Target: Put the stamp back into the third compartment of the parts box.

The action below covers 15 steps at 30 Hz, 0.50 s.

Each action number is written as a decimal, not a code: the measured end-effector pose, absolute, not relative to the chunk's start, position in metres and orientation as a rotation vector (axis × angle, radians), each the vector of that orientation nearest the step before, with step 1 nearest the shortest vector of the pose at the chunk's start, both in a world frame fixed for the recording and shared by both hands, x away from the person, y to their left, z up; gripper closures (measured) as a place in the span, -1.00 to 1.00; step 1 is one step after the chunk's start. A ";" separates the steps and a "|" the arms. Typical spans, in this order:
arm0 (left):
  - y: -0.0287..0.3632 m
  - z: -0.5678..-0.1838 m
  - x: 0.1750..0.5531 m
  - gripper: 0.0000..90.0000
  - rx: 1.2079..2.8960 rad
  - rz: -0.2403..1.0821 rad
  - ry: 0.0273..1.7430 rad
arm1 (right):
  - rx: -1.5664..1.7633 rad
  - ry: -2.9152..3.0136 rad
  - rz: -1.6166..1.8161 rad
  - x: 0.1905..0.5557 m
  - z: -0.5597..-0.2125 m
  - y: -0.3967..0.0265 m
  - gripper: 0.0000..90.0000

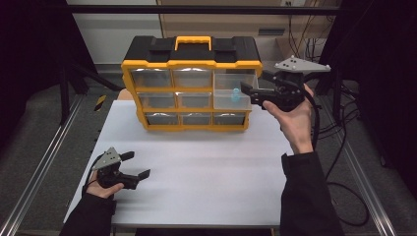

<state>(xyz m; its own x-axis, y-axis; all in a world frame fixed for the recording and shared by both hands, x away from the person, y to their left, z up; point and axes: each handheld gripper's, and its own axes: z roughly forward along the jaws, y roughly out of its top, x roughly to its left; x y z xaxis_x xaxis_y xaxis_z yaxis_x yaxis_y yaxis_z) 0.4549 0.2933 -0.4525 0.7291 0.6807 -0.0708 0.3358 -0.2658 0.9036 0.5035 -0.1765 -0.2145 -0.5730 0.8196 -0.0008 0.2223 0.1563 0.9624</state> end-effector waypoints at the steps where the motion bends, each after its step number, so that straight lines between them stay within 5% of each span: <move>1: 0.293 -0.453 0.455 -0.96 1.872 0.407 0.787 | 0.978 1.896 1.457 0.500 -0.217 -0.178 -0.65; 8: 0.293 -0.453 0.455 -0.96 1.875 0.406 0.788 | 0.974 1.910 1.473 0.478 -0.245 -0.188 -0.95; 15: 0.292 -0.453 0.455 -0.96 1.876 0.405 0.789 | 0.971 1.962 1.494 0.467 -0.284 -0.197 -0.99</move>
